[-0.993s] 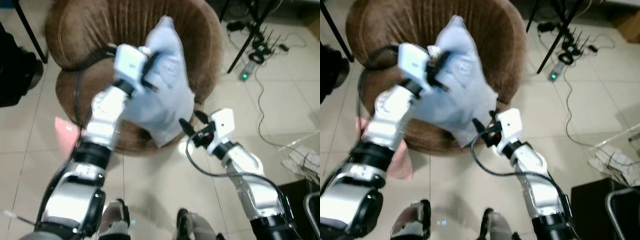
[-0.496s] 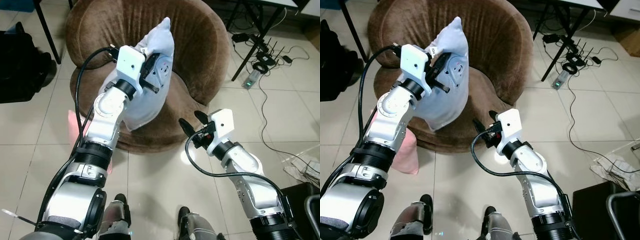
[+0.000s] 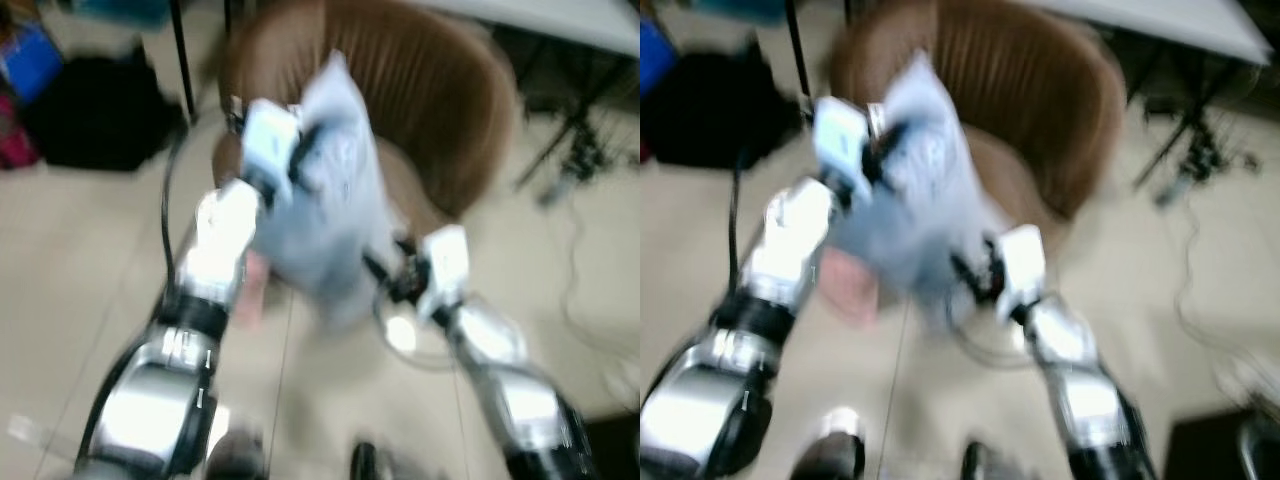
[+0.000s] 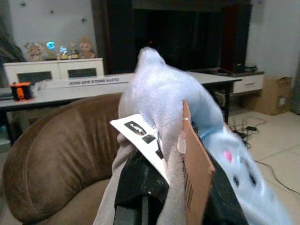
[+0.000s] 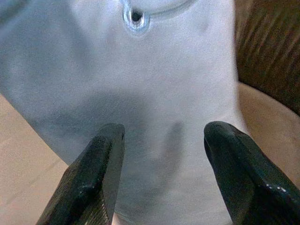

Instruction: Move the pillow to the sofa from floor

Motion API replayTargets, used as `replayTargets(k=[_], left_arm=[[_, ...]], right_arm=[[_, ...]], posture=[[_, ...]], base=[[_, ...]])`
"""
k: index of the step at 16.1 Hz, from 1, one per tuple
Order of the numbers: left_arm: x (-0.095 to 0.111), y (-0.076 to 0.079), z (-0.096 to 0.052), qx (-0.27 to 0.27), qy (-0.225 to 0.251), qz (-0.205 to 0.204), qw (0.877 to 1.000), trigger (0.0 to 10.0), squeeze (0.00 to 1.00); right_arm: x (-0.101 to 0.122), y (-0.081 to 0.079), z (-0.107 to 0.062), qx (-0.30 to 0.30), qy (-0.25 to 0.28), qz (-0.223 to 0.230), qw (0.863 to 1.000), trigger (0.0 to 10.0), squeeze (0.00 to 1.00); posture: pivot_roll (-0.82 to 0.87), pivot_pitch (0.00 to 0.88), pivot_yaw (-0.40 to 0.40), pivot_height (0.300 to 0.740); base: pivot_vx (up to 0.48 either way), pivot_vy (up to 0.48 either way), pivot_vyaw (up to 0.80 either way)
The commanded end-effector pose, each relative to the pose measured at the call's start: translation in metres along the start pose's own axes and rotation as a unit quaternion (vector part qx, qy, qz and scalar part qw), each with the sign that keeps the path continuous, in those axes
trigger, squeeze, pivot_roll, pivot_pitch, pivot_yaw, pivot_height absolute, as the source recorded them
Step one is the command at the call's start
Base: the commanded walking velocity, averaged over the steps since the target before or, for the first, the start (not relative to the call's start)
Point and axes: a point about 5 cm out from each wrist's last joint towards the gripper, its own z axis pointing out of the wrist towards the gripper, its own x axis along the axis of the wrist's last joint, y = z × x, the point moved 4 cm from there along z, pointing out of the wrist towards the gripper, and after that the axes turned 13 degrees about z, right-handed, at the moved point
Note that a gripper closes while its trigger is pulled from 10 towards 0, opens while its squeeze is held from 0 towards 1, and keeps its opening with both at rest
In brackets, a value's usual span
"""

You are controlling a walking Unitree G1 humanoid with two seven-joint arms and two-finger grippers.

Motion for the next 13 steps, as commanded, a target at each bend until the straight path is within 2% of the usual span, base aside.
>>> replayTargets(k=[1,5,6,7,9,11,13], left_arm=[[0.018,0.002,0.009,0.001,0.031,-0.008,0.999,0.0,0.00],[0.015,0.009,0.009,-0.007,0.027,-0.010,1.000,0.0,0.00],[0.009,0.007,0.006,-0.002,0.018,-0.011,1.000,0.0,0.00],[-0.005,0.003,-0.002,0.009,-0.004,-0.010,1.000,0.0,0.00],[-0.019,-0.004,-0.014,0.021,-0.024,-0.002,0.999,0.0,0.00],[-0.033,-0.008,-0.024,0.022,-0.047,-0.004,0.999,0.0,0.00],[-0.036,-0.009,-0.023,0.022,-0.053,-0.004,0.998,0.0,0.00]], right_arm=[[-0.005,0.011,-0.009,-0.017,-0.011,-0.002,1.000,10.0,0.00],[-0.008,0.012,-0.013,-0.022,-0.016,0.000,1.000,10.0,0.00],[-0.007,0.016,-0.016,-0.033,-0.004,0.002,0.999,10.0,0.00],[0.000,0.021,-0.020,-0.051,0.037,-0.003,0.998,10.0,0.00],[-0.006,0.027,-0.025,-0.071,0.040,-0.022,0.996,10.0,0.00],[-0.007,0.037,-0.028,-0.101,0.053,-0.011,0.993,10.0,0.00],[-0.009,0.037,-0.025,-0.103,0.062,-0.016,0.993,10.0,0.00]], posture=[[0.04,0.178,-0.134,0.740],[0.03,0.174,-0.133,0.740],[0.03,0.165,-0.134,0.740],[0.04,0.143,-0.131,0.740],[0.04,0.128,-0.130,0.740],[0.03,0.114,-0.118,0.740],[0.03,0.096,-0.116,0.740]], base=[[0.319,0.360,0.00],[0.316,0.362,0.00],[0.000,0.000,0.00],[0.000,0.000,0.00],[0.000,0.000,0.00],[0.000,0.000,0.00],[0.000,0.000,0.00]])
